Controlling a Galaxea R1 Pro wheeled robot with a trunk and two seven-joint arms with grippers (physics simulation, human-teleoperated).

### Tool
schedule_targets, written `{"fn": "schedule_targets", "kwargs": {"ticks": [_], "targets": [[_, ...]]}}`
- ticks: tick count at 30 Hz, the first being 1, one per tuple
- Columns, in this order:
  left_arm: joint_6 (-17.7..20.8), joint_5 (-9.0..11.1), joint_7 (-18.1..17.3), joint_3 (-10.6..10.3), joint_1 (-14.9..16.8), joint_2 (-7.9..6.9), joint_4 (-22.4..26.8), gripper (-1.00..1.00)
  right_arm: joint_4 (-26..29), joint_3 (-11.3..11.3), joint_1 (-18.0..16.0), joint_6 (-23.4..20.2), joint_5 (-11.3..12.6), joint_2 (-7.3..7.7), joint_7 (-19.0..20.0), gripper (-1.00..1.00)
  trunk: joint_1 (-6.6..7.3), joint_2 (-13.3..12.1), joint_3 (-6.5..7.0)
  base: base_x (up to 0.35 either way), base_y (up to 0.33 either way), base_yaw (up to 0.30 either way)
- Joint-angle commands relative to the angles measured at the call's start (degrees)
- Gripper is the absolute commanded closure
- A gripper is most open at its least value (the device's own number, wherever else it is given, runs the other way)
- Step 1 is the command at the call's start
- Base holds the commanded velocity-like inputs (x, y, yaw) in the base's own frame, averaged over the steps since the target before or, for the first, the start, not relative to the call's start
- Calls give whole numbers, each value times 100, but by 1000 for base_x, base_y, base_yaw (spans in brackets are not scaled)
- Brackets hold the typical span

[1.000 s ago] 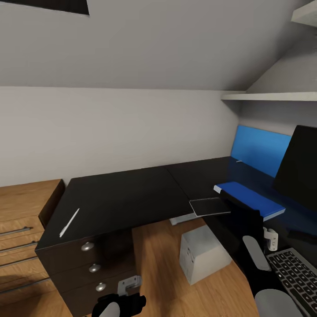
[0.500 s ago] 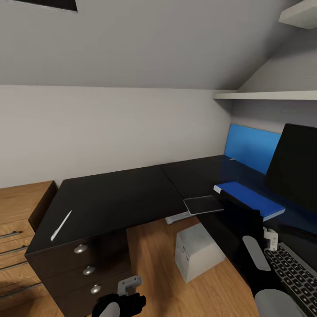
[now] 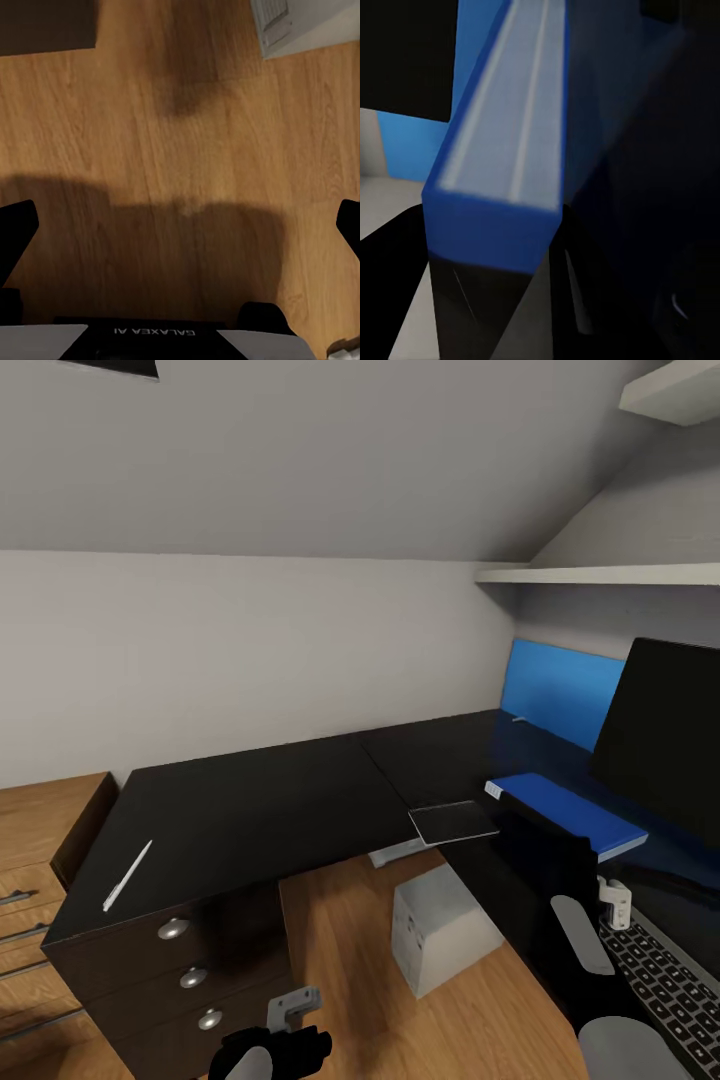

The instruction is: In the bedroom, organize the workspace by keeping the computer under the desk, ensuring the monitor is on the desk, placing the keyboard on the desk next to the monitor, placing the mouse on the desk next to the keyboard, moving the folder from the swivel chair onto the desk next to the mouse, stacking the notebook on top of the folder with the pen on top of the notebook, and positioning the swivel chair next to the desk.

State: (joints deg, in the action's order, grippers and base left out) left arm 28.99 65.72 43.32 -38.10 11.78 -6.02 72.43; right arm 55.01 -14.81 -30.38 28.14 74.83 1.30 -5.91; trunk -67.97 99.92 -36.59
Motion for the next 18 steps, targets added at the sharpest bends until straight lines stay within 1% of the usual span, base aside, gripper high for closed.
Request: {"fn": "schedule_targets", "kwargs": {"ticks": [1, 9, 14, 18], "targets": [[1, 36, 45, -13, 5, -5, 8, -100, 7, 9, -3, 17, 14, 2, -24, 100, 0, 3, -6, 0, 0, -4], [0, 31, 42, -13, 6, -7, 8, -100, 57, 27, -3, 36, 2, -8, 18, 100, 0, 3, -6, 10, 0, -1], [1, 39, 37, -8, 5, -13, -40, -100, 82, 30, -3, -1, 5, -5, 110, 100, 0, 3, -6, 164, 0, 0], [1, 31, 36, -11, 7, -7, -119, -100, 91, 31, -3, -8, 8, -6, 139, 100, 0, 3, -6, 75, 0, 0]]}}
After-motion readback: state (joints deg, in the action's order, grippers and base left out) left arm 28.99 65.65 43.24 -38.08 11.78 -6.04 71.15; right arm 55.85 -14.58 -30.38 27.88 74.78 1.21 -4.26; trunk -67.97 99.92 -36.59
